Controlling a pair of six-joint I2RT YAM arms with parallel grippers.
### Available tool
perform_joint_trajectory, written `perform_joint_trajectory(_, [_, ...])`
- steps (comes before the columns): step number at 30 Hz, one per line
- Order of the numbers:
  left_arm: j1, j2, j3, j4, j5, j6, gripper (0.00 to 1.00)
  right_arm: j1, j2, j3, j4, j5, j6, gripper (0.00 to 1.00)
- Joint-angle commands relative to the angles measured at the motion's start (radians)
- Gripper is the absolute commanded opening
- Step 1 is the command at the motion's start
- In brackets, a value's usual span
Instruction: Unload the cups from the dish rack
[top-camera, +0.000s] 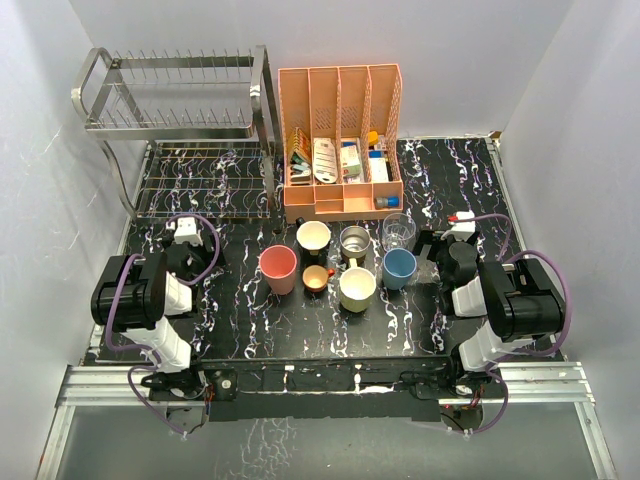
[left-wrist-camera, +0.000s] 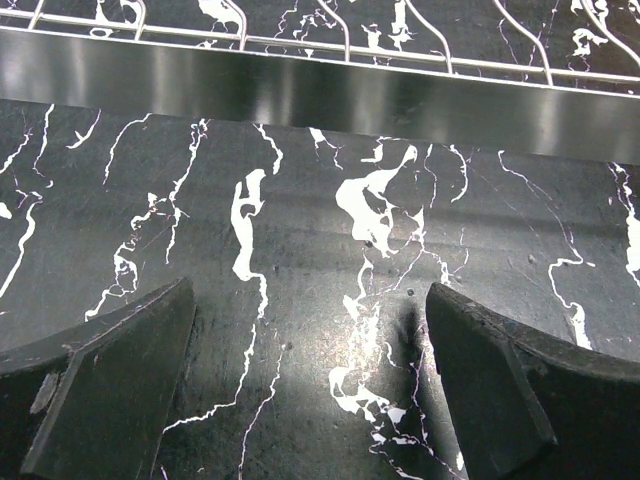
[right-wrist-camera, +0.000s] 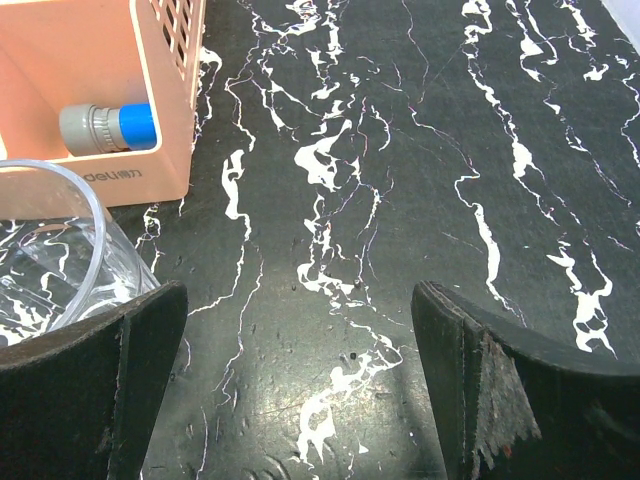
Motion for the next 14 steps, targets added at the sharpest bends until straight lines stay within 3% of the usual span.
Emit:
perform_joint_trajectory(1, [-0.005,-0.008,0.023,0.0,0.02,0.017,0.97,-0.004,0.004,-0.005,0.089,-0.008,-0.018,0.98])
perform_joint_trajectory(14, [-0.011,-0.008,0.024,-0.005,0.011,0.021,0.97,-0.005,0.003,-0.005,0.089,-0.008,-0.018,0.98])
